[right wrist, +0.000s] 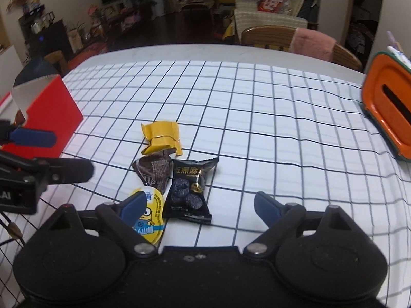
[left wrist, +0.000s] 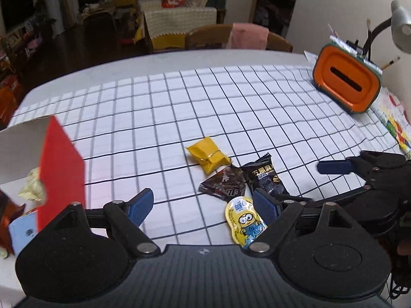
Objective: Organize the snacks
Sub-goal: 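Withdraw both open grippers from the box toward the chocolate packets, then grasp the black sesame packet with the right gripper while the left grasps the brown foil chocolate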
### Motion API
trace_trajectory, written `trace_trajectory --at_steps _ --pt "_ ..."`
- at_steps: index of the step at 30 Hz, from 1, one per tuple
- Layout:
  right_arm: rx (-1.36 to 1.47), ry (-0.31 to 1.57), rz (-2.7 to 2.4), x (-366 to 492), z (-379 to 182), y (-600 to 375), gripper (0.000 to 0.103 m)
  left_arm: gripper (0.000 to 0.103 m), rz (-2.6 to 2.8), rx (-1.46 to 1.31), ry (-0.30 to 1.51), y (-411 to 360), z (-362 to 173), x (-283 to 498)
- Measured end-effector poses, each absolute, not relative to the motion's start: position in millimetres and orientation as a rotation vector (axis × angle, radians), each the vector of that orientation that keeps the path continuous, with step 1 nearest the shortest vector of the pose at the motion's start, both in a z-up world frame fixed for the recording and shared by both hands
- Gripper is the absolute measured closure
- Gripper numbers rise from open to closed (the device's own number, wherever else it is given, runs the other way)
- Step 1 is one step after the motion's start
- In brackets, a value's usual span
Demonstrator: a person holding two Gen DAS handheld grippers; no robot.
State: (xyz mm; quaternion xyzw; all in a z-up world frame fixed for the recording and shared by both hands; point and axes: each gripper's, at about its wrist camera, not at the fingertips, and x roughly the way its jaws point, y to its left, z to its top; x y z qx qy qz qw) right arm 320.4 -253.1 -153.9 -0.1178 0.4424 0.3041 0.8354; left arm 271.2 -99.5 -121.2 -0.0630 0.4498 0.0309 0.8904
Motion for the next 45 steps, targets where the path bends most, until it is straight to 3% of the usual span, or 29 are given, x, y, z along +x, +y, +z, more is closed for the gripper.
trace_trajectory --at_steps 3,10,13,15,18,23,34,36,45 --pt "-0.25 0.946 0.65 329.8 -160.7 -249.5 0.022 0.019 0.067 -0.128 0.965 -102.8 -128.7 286.2" --pt "-0.236 0.955 0.719 342.8 -172.9 -244.1 0.024 0.019 0.071 -0.186 1.042 -101.5 -142.5 316.8" --pt "-0.261 0.948 0.736 343.7 -176.7 -237.5 0.033 0.019 0.059 -0.191 1.072 -105.1 -148.5 327.4" --pt "-0.258 0.957 0.734 346.6 -179.9 -235.7 0.043 0.025 0.06 -0.189 1.098 -107.8 -154.3 334.3" --pt "-0.242 0.968 0.727 351.8 -183.3 -238.4 0.049 0.036 0.055 -0.207 1.142 -109.0 -164.2 343.9" --pt "-0.276 0.972 0.69 357.1 -187.8 -247.9 0.062 0.042 0.047 -0.22 1.186 -109.0 -176.4 355.0" --pt "-0.239 0.962 0.651 354.7 -183.6 -266.5 0.068 0.064 0.038 -0.216 1.211 -112.8 -187.7 365.9" --pt "-0.232 0.962 0.641 353.1 -182.9 -269.5 0.069 0.072 0.032 -0.217 1.204 -113.1 -188.3 366.4" --pt "-0.199 0.948 0.604 337.3 -169.9 -284.7 0.07 0.087 0.021 -0.229 1.164 -101.1 -181.1 347.7"
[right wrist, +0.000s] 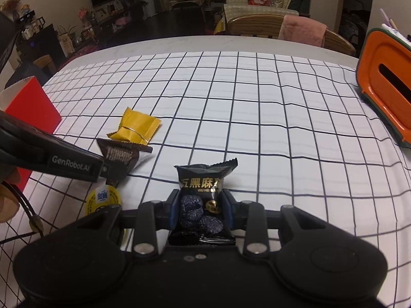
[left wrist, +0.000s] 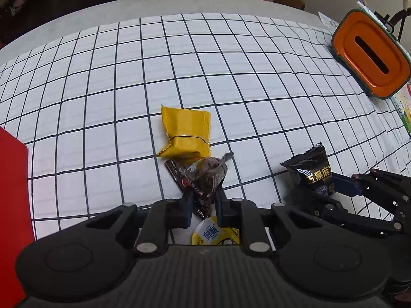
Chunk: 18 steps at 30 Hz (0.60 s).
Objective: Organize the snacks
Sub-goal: 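Grasp the black sesame packet with the right gripper while the left grasps the brown foil chocolate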
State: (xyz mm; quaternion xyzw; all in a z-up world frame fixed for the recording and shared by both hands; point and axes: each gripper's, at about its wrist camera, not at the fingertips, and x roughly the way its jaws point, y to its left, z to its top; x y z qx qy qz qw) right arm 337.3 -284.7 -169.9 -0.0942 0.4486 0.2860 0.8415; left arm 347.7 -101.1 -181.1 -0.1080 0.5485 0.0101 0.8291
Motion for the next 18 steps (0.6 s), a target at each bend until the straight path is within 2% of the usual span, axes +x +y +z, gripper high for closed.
trace_trajectory --at_steps 18 --pt "-0.137 0.911 0.656 282.0 -123.9 -279.4 0.07 0.091 0.019 -0.285 1.095 -77.9 -134.1 279.9"
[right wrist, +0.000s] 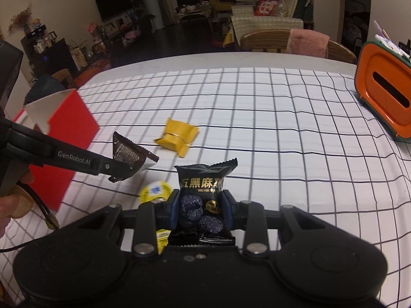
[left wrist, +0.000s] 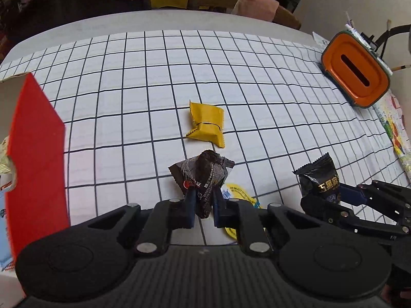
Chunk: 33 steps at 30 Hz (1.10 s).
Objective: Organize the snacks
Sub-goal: 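Grasp the black sesame packet with the right gripper while the left grasps the brown foil chocolate, then carry the sesame packet and brown chocolate into the box and open both grippers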
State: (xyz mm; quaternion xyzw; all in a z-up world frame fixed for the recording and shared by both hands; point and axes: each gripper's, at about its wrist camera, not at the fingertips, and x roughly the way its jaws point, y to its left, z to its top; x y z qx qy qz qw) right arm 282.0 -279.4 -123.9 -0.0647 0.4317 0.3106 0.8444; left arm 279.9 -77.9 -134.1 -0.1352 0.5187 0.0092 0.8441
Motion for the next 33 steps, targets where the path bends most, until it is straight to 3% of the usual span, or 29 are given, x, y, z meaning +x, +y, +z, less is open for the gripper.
trace_trajectory --at_steps 18,33 --pt "-0.152 0.824 0.731 223.7 -65.1 -214.3 0.07 0.091 0.039 -0.332 0.999 -9.6 -73.8 201.8" --pt "-0.192 0.79 0.8 189.4 -53.5 -104.8 0.07 0.091 0.126 -0.348 0.955 86.4 -56.2 144.9"
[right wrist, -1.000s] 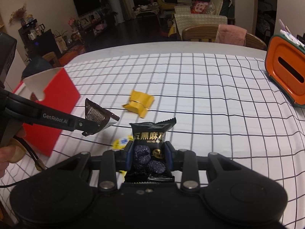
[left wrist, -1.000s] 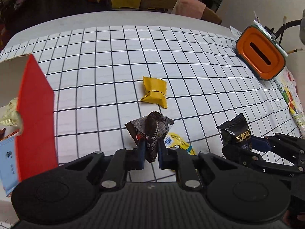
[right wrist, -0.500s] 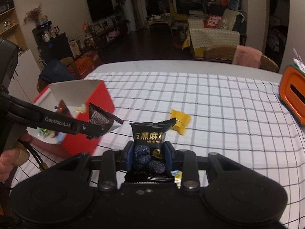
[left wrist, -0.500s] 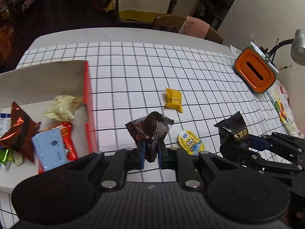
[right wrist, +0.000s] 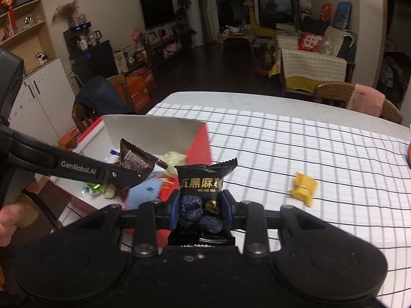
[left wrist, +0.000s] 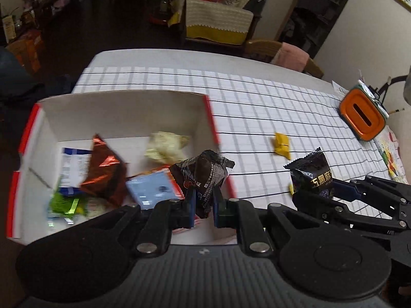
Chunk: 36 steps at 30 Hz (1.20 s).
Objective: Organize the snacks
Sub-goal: 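Carry the sesame packet and brown chocolate into the box and open both grippers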
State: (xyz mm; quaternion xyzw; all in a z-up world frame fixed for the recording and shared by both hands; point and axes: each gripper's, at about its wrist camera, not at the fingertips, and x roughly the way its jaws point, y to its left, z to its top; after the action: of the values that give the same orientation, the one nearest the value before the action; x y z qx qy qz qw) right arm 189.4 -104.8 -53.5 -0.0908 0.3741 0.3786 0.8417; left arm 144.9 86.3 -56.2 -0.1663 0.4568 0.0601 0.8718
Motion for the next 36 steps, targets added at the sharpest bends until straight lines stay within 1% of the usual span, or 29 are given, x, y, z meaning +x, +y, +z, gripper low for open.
trace_trajectory --at_steps 12,21,27,36 --pt "-0.223 0.805 0.831 182.2 -63.5 -24.6 0.07 0.091 0.215 -0.351 0.959 165.0 -60.5 111.9" --pt "-0.272 0.863 0.822 185.0 -91.8 24.7 0.07 0.091 0.27 -0.357 1.011 207.6 -85.1 105.4" --pt "-0.293 0.914 0.826 187.8 -110.6 42.0 0.07 0.091 0.267 -0.34 1.058 216.4 -104.9 104.1" --pt "-0.326 0.955 0.814 184.0 -127.5 52.7 0.07 0.091 0.247 -0.306 1.118 208.9 -125.3 106.2"
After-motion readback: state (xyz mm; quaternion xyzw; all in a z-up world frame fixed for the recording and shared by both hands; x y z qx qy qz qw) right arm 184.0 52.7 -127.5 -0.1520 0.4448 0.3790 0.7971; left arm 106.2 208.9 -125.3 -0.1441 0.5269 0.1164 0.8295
